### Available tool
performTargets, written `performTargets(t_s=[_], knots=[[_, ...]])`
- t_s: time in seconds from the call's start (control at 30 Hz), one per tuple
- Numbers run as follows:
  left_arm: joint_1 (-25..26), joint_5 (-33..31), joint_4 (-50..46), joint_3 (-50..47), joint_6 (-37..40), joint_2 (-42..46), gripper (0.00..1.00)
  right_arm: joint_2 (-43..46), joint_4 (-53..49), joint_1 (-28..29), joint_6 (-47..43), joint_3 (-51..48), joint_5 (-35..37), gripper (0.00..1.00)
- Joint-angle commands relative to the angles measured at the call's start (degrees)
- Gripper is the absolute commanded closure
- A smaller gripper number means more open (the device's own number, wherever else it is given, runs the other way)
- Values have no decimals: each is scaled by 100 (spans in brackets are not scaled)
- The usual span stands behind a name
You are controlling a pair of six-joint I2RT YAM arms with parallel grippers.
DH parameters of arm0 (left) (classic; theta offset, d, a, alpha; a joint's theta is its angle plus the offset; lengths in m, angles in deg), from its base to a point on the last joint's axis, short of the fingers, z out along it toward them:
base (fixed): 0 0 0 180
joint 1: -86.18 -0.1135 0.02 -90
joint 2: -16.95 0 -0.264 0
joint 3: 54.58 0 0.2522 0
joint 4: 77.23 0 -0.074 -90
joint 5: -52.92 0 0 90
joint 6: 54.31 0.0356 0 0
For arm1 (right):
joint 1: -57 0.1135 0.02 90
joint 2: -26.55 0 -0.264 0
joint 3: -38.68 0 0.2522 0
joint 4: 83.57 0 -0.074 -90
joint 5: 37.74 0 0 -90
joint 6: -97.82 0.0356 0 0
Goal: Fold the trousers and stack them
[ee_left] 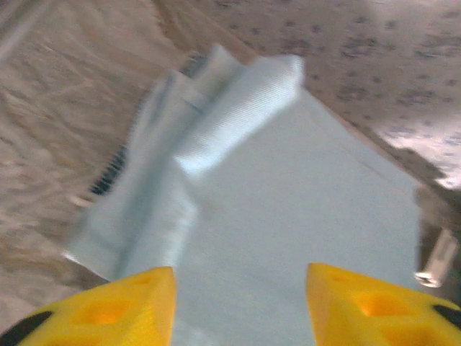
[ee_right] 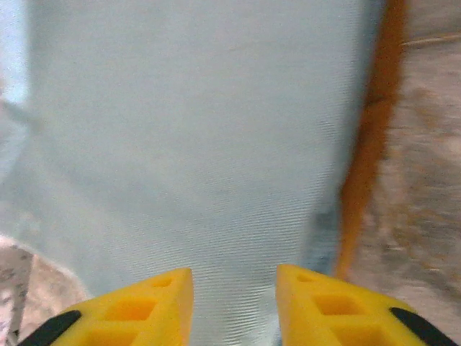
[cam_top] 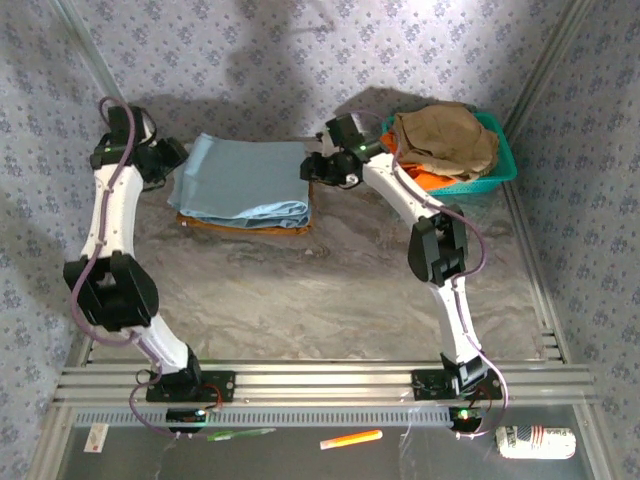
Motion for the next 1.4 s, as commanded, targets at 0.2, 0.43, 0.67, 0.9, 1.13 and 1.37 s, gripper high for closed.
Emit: performTargets(t_s=[0.2,0.43,0.67,0.9,1.13,1.37], knots=[[285,-278,1382,-1113,-537,-948,89,-512,218,327,196,-312,17,100],[126,-307,1636,-901,-728,-1889,93,-918,217,263,284,-285,-76,100],[-107,22,2039,-1315,-949,-1898,90,-939,131,220,291,-296,-233,99],[-112,-8,1951,-2124,-1285,-283,60,-48,37,-4,97,-361,-505,52],[-34,-19,1455,-3080,-1235,1540,24,773,542,-348,367,-1328,-325,38],[251,453,1757,-5064,-1654,3369,18,258,1356,-485,1204,-1924,-367,40]])
